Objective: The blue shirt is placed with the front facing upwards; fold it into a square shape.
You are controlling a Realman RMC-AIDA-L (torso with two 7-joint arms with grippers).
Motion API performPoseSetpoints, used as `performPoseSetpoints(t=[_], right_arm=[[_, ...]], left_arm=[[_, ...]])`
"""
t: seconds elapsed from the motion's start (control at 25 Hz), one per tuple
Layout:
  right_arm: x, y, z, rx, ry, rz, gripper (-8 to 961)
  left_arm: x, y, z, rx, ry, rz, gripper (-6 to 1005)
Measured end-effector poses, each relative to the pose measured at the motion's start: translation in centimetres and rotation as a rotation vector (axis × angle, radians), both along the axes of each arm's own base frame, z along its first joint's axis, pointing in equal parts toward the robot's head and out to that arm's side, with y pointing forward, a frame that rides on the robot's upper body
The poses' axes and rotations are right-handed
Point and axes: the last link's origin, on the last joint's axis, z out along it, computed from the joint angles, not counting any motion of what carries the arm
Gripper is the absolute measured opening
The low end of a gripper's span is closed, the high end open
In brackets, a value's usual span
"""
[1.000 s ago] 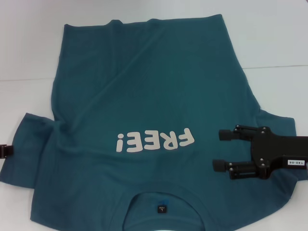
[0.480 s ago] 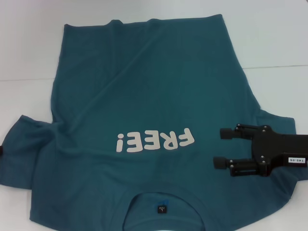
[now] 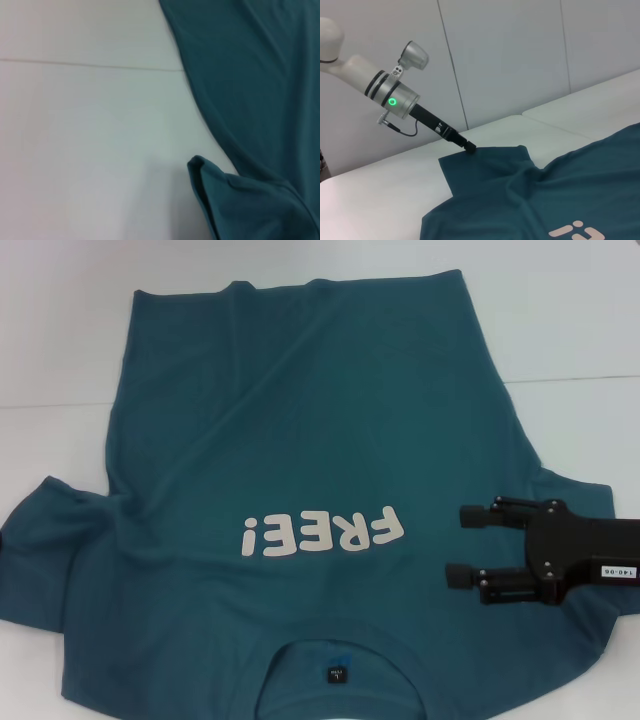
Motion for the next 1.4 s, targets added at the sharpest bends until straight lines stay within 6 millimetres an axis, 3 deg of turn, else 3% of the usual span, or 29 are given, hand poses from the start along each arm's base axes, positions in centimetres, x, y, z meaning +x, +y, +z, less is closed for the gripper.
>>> performPoseSetpoints(t=[1.04,1.4], right_arm=[[0.0,0.1,0.2,0.011,0.006,-0.004,913],[0.1,0.0,0.2,0.011,0.007,-0.007,913]], left_arm=[[1.0,0.4,1.5,0.01,0.025,-0.021,-1],[3.9,0.3,0.9,-0.02,-0.002,-0.075,-1]])
